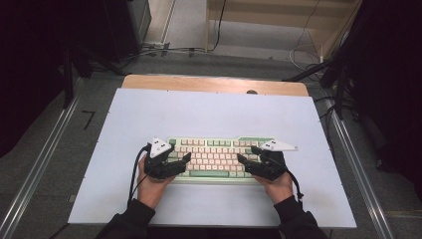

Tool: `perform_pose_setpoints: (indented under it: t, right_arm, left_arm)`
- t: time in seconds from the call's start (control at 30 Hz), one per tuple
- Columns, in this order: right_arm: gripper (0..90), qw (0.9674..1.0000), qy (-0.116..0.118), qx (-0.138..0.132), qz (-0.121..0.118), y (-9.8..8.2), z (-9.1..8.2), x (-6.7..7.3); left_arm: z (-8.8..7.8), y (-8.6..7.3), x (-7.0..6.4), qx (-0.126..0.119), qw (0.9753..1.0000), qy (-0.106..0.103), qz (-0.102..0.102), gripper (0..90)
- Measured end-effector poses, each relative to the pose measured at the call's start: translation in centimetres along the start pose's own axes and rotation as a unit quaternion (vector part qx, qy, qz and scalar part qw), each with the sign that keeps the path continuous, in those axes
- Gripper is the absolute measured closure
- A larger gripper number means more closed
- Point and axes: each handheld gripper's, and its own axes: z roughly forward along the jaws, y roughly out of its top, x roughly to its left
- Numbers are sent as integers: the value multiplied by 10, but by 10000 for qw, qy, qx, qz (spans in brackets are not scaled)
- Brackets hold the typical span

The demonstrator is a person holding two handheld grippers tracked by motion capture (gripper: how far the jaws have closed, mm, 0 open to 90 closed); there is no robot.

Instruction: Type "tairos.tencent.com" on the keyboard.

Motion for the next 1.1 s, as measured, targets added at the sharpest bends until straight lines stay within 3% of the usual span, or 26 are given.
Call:
perform_pose_setpoints:
  t: [0.23,0.77,1.1]
  right_arm:
    - [441,10000,59,-7,-77,-1,0,5]
    - [872,9990,338,167,-223,-6,4,14]
    - [876,9973,501,414,-345,-11,13,21]
  left_arm:
    - [-1,0,0,-21,10000,27,11,315]
    - [-1,0,-1,-28,10000,37,-1,317]
    - [-1,0,-1,-29,10000,23,-6,318]
